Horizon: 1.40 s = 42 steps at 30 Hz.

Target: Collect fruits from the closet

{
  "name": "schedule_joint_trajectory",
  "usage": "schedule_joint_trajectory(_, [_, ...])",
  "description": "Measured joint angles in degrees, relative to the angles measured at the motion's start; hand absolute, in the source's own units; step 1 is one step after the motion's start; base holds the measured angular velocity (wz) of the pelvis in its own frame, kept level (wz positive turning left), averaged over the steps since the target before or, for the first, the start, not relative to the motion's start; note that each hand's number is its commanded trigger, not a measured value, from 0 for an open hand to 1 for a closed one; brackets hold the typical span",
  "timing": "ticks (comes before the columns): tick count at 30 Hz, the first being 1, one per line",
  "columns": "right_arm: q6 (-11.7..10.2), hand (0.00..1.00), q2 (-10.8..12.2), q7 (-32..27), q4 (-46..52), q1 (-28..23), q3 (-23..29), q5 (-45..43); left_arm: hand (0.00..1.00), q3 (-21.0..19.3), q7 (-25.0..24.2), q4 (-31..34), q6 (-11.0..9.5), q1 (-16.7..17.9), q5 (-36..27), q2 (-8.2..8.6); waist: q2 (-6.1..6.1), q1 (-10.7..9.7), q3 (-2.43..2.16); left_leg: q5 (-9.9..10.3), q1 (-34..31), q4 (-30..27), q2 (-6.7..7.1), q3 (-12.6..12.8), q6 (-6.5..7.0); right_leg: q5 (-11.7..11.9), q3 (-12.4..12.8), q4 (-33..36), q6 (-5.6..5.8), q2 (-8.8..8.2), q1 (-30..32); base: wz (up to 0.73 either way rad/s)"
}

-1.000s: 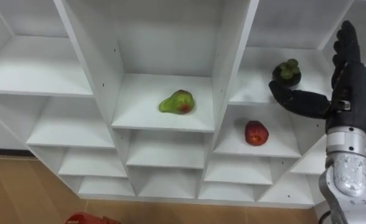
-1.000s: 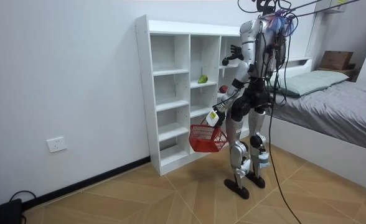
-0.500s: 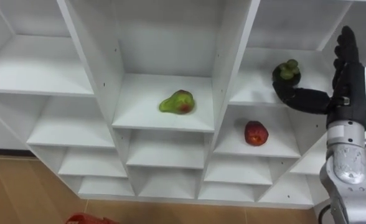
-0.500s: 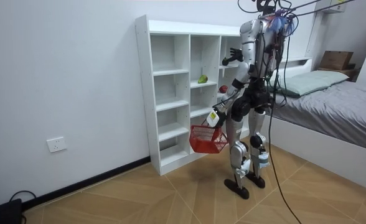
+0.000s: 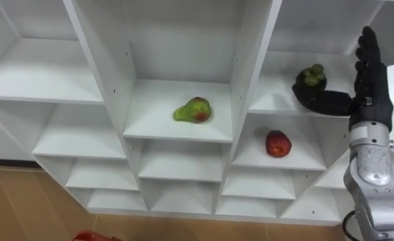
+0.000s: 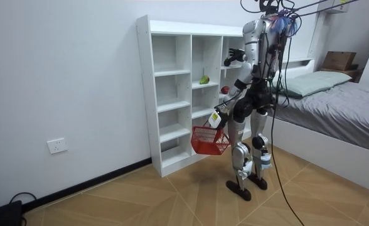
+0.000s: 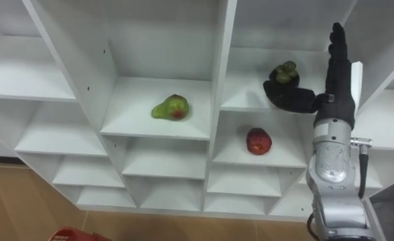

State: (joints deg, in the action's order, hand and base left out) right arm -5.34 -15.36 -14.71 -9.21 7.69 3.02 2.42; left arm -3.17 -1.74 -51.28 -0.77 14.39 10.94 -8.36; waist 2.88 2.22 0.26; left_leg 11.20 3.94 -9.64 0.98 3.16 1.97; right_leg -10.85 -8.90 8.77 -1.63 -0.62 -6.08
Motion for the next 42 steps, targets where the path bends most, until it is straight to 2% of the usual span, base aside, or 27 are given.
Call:
schedule_joint_trajectory(4, [0.1, 0.00, -0.6, 1.9, -1.3, 1.3, -0.1, 0.2, 1.00, 0.0, -0.1, 0.4, 0.6, 0.0, 0.0, -0.11, 0.28, 0.3, 0.03, -0.1, -0.1, 0.0, -0.06, -0.2, -0.08, 0.0, -0.5, 0.0, 0.00, -0.10, -0.1, 0.02])
schedule_joint_trajectory(7, [0.8, 0.00, -0.6, 3.0, -5.0, 3.5, -0.1, 0.3, 1.00, 0.0, -0.2, 0.6, 0.8, -0.1, 0.0, -0.14, 0.38, 0.3, 0.07, -0.1, -0.2, -0.1, -0.05, -0.2, -0.08, 0.0, -0.7, 0.0, 0.00, -0.17, 0.0, 0.00])
schedule_joint_trajectory(11, [1.8, 0.00, -0.6, 4.1, -5.9, 3.7, -0.1, 0.3, 1.00, 0.0, -0.6, 0.6, 0.8, -0.4, -0.1, -0.14, 0.44, 0.9, 0.12, -0.1, -0.3, -0.1, -0.04, -0.2, -0.07, 0.0, -0.9, 0.0, 0.00, -0.20, 0.1, 0.00])
schedule_joint_trajectory(19, [1.8, 0.00, -0.6, 4.9, -6.8, 4.0, -0.1, 0.3, 1.00, 0.0, -0.9, 0.7, 0.8, -0.5, -0.1, -0.19, 0.53, 1.3, 0.17, -0.1, -0.3, 0.0, -0.06, -0.1, -0.08, 0.0, -1.3, 0.0, 0.00, -0.24, 0.1, 0.00])
schedule_joint_trajectory(25, [1.8, 0.00, -0.7, 4.9, -13.0, 6.7, -0.1, 1.5, 1.00, 0.0, -0.7, 0.6, 0.8, -0.6, -0.1, -0.25, 0.68, 1.3, 0.22, -0.1, -0.3, 0.0, -0.06, -0.2, -0.07, 0.0, -1.4, 0.0, 0.00, -0.26, 0.0, 0.00])
schedule_joint_trajectory(31, [1.7, 0.00, -0.8, 4.8, -13.9, 6.7, -0.1, 1.8, 1.00, 0.0, 0.0, 0.4, 0.8, -0.6, -0.2, -0.14, 0.71, 1.2, 0.20, -0.1, -0.2, 0.0, -0.06, -0.2, -0.08, 0.0, -1.5, 0.0, 0.00, -0.24, -0.1, 0.00])
schedule_joint_trajectory(37, [1.5, 0.00, -1.0, 4.8, -15.2, 6.7, -0.1, 1.8, 1.00, 0.0, 0.4, 0.5, 0.8, -0.5, -0.3, -0.19, 0.99, 1.0, 0.09, -0.1, -0.2, -0.2, -0.03, -0.3, -0.07, 0.0, -2.1, 0.0, 0.00, -0.30, -0.5, 0.03])
schedule_joint_trajectory(42, [0.0, 0.00, -1.4, 5.2, -18.3, 6.9, -0.1, 1.6, 1.00, 0.1, 0.3, 0.5, 0.8, -0.5, -0.7, -0.31, 1.49, 1.0, -0.20, -0.1, -0.2, -0.5, 0.02, -0.8, -0.07, 0.0, -2.2, 0.0, 0.01, -0.32, -0.8, 0.03])
